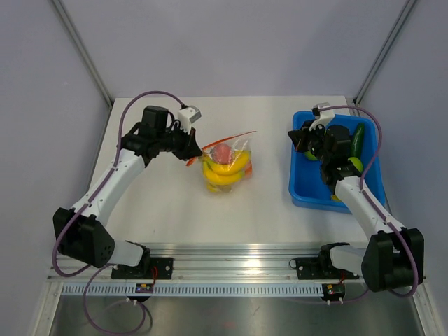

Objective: Place the food in the zip-top bag and seal the zipper
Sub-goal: Zip the zipper food storage bag at the center of the board.

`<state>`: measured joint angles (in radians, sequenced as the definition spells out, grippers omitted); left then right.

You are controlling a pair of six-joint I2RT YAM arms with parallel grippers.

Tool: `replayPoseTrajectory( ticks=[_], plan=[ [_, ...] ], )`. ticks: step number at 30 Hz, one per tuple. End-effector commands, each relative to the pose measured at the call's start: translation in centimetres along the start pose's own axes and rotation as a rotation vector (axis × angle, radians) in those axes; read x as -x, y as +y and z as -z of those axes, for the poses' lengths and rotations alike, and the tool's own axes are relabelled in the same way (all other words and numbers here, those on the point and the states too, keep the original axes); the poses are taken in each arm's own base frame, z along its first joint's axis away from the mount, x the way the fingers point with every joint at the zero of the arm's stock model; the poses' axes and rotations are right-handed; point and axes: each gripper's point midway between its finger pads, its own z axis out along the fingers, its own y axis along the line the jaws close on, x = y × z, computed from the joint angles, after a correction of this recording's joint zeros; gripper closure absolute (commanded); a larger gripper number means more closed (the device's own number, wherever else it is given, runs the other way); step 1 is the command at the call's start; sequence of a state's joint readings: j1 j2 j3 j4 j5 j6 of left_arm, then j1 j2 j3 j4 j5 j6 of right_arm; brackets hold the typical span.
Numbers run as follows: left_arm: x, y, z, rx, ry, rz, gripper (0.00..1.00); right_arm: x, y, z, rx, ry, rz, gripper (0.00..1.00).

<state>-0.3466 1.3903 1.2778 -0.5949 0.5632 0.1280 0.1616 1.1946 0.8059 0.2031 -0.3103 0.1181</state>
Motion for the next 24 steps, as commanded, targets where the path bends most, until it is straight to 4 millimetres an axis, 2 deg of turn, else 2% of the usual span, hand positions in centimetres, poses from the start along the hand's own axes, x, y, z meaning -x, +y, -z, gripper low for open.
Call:
replayPoseTrajectory(
  ticks=[1,5,8,9,10,13,14,15,16,18,24],
  plan=[
    [1.3,0.9,2.2,0.052,-0.076,0.003,1.0,5.5,-1.9,-0.7,-0.101,-0.162,0.019,1.0],
    [1.5,2.1,3.1,0.078,-0.106,0.036,1.0,6.4,-1.9,-1.1,-0.099,-0.191,0.005,1.0],
    [1.9,1.2,3.0,0.017,-0.124,0.039,1.0,6.5,-0.5,-1.6,-0.013,-0.183,0.012,1.0],
    [1.9,1.0,2.9,0.001,-0.124,0.042,1.0,6.4,0.2,-1.8,0.03,-0.17,0.026,1.0],
    [1.9,0.8,2.8,-0.014,-0.125,0.042,1.0,6.2,2.4,-1.9,0.16,-0.137,0.051,1.0],
    [1.6,0.6,2.5,-0.037,-0.114,0.051,1.0,4.7,5.8,-1.9,0.392,-0.052,0.088,1.0],
    [1.6,0.5,2.4,-0.042,-0.115,0.053,1.0,4.4,6.4,-1.8,0.429,-0.038,0.093,0.82],
    [1.8,0.4,2.4,-0.048,-0.116,0.051,1.0,4.1,7.0,-1.8,0.468,-0.024,0.097,0.57],
    [1.6,0.4,2.3,-0.055,-0.112,0.055,1.0,3.9,7.4,-1.9,0.49,-0.017,0.102,0.38],
    [1.8,0.3,2.3,-0.057,-0.115,0.048,1.0,3.8,8.2,-2.0,0.531,-0.02,0.132,0.29],
    [2.0,0.4,2.2,-0.058,-0.114,0.039,1.0,1.1,10.1,-3.6,0.662,0.047,0.183,0.27]
  ],
)
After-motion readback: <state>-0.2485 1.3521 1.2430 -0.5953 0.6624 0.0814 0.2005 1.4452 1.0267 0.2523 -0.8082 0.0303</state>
